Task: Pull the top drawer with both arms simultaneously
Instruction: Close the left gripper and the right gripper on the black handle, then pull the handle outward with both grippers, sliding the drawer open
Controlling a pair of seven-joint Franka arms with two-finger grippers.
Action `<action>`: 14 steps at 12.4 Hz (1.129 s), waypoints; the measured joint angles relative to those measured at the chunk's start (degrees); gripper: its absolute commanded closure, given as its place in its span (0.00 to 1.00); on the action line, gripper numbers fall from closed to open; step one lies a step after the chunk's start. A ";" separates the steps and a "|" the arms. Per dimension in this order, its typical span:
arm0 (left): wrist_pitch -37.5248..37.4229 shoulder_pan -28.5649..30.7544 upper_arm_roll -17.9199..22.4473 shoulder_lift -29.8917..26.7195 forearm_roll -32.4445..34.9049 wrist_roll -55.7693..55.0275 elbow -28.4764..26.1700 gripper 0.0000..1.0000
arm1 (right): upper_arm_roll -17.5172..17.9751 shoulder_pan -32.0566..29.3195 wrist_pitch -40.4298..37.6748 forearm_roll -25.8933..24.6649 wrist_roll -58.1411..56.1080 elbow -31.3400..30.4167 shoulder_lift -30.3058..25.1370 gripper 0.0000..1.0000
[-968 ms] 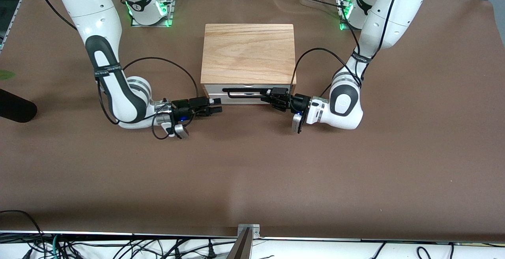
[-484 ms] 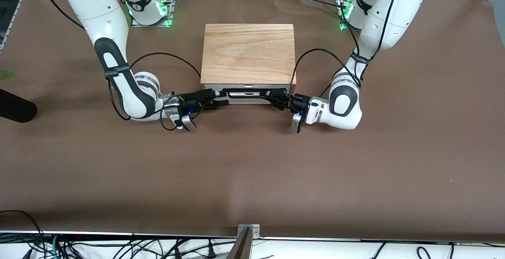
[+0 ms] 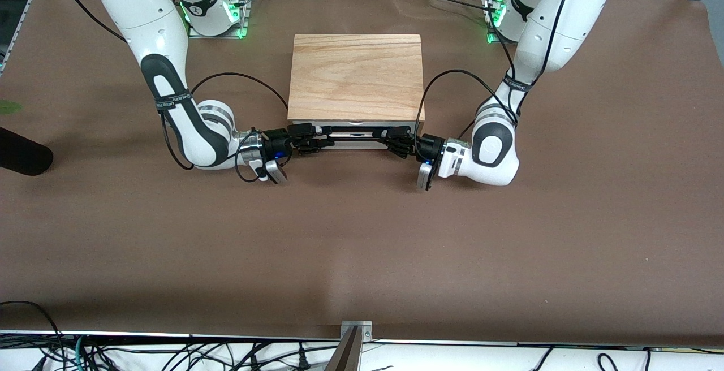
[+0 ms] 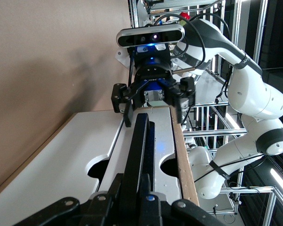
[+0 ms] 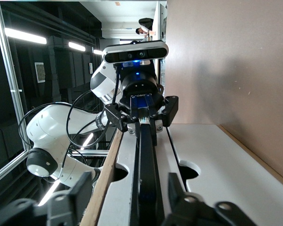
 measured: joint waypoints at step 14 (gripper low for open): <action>-0.06 0.01 0.05 0.05 0.00 -0.09 0.40 1.00 | -0.07 -0.15 0.33 0.43 -2.91 -1.01 0.42 1.00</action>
